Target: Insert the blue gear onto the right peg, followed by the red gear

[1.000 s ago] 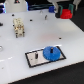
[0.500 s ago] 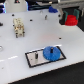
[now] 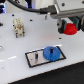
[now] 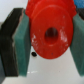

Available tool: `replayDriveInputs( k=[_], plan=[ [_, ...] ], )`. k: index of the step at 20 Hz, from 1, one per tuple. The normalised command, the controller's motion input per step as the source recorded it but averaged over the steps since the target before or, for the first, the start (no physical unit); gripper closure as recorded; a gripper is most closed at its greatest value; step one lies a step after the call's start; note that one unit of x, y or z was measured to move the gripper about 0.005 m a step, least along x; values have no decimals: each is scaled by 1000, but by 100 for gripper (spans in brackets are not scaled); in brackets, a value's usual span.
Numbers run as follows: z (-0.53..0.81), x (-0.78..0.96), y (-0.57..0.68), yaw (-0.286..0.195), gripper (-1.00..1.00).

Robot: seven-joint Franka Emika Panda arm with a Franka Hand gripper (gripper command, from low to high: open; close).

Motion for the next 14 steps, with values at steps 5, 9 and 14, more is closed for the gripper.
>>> replayDriveInputs(
  k=[5, 9, 14],
  plan=[
    [1, 549, -279, 0, 100],
    [-15, 205, -263, 0, 100],
    [-50, 113, -240, 0, 100]
  ],
)
